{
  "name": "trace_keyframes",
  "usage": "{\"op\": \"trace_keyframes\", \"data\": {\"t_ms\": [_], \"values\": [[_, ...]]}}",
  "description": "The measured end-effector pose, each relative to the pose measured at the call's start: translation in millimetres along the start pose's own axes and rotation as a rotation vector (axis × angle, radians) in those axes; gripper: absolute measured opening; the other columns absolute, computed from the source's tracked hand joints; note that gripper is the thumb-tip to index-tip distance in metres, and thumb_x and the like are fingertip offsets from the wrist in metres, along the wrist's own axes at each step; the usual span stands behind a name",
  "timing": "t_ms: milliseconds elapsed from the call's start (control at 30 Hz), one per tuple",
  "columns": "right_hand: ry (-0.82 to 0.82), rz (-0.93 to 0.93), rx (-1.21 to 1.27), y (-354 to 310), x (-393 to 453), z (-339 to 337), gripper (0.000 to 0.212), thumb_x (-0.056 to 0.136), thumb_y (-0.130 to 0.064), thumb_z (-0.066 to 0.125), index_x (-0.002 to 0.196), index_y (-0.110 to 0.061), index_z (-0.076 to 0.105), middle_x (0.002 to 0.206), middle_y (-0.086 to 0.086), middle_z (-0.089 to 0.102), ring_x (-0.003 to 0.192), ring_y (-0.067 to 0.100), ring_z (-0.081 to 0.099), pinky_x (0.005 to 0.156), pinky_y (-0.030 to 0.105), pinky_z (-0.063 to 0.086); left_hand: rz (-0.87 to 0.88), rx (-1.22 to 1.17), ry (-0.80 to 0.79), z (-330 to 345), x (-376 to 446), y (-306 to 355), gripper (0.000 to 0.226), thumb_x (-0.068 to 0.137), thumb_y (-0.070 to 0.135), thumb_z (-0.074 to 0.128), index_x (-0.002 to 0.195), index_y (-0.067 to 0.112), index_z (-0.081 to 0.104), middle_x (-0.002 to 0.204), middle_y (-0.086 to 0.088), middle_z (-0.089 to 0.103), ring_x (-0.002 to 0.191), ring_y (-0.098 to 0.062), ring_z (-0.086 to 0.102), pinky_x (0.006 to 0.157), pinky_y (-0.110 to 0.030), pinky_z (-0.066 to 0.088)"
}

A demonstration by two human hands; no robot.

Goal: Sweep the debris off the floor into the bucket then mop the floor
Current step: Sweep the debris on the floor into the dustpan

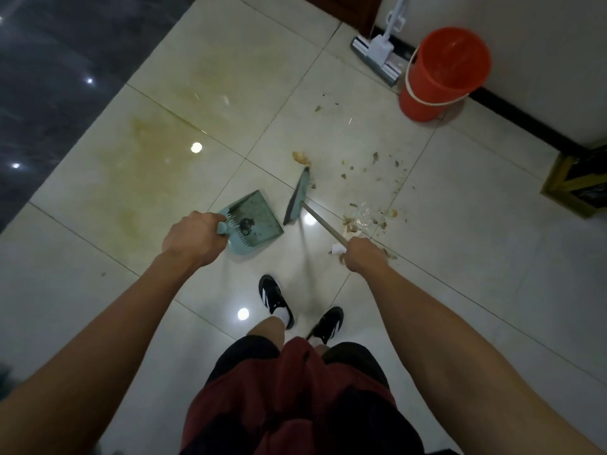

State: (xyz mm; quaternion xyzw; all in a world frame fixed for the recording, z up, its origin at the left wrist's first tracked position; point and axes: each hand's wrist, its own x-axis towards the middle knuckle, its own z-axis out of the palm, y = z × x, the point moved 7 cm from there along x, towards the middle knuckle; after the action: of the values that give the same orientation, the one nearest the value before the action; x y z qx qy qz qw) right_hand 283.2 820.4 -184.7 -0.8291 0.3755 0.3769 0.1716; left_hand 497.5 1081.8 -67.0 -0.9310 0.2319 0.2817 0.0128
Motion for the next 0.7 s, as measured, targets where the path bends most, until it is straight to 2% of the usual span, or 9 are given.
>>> {"op": "trace_keyframes", "data": {"t_ms": [67, 167, 400, 533, 633, 700], "values": [[-0.002, 0.04, -0.017, 27.1, -6.8, 3.5, 0.027, 0.091, -0.017, 0.055, 0.116, -0.016, 0.065, 0.105, 0.005, 0.067, 0.094, 0.023, 0.067, 0.079, 0.033, 0.054, 0.016, 0.017, 0.0, 4.9, -4.2, 18.8, 0.016, 0.091, 0.029, 0.059, 0.102, 0.026, 0.071, 0.087, -0.008, 0.066, 0.076, -0.034, 0.063, 0.065, -0.035, 0.052], [-0.008, 0.112, 0.077, 64.9, -22.5, 7.2, 0.026, 0.092, -0.017, 0.057, 0.117, -0.016, 0.064, 0.11, 0.004, 0.064, 0.1, 0.023, 0.065, 0.069, 0.031, 0.046, 0.043, 0.038, -0.001, 13.5, -13.1, 48.6, 0.016, 0.091, 0.029, 0.06, 0.101, 0.026, 0.072, 0.085, -0.007, 0.063, 0.075, -0.033, 0.06, 0.064, -0.034, 0.048], [0.004, 0.185, 0.173, 155.4, -53.0, 24.6, 0.035, 0.096, -0.011, 0.049, 0.129, -0.015, 0.057, 0.12, 0.006, 0.062, 0.105, 0.025, 0.064, 0.072, 0.033, 0.043, 0.148, 0.086, 0.002, 31.8, -35.2, 132.7, 0.013, 0.091, 0.028, 0.058, 0.095, 0.027, 0.07, 0.088, -0.009, 0.066, 0.075, -0.032, 0.06, 0.067, -0.037, 0.051], [0.015, 0.229, 0.232, 191.5, -65.4, 34.3, 0.03, 0.098, -0.014, 0.046, 0.124, -0.011, 0.062, 0.118, 0.007, 0.064, 0.104, 0.025, 0.064, 0.075, 0.032, 0.044, 0.205, 0.115, 0.008, 36.7, -46.2, 174.4, 0.013, 0.091, 0.029, 0.059, 0.095, 0.026, 0.072, 0.083, -0.005, 0.061, 0.074, -0.031, 0.057, 0.067, -0.035, 0.048], [0.043, 0.225, 0.294, 205.6, -73.7, 35.6, 0.031, 0.102, -0.023, 0.043, 0.123, -0.01, 0.061, 0.117, 0.009, 0.064, 0.104, 0.027, 0.064, 0.077, 0.033, 0.046, 0.242, 0.131, 0.009, 36.3, -49.3, 198.7, 0.014, 0.093, 0.029, 0.059, 0.097, 0.026, 0.072, 0.082, -0.004, 0.061, 0.073, -0.028, 0.059, 0.066, -0.035, 0.048], [0.059, 0.22, 0.329, 209.8, -76.0, 37.9, 0.03, 0.101, -0.022, 0.045, 0.123, -0.009, 0.061, 0.114, 0.009, 0.063, 0.101, 0.026, 0.065, 0.075, 0.032, 0.047, 0.267, 0.13, 0.017, 33.9, -49.1, 210.3, 0.014, 0.094, 0.029, 0.058, 0.096, 0.025, 0.072, 0.081, -0.004, 0.063, 0.074, -0.029, 0.06, 0.066, -0.036, 0.05]]}}
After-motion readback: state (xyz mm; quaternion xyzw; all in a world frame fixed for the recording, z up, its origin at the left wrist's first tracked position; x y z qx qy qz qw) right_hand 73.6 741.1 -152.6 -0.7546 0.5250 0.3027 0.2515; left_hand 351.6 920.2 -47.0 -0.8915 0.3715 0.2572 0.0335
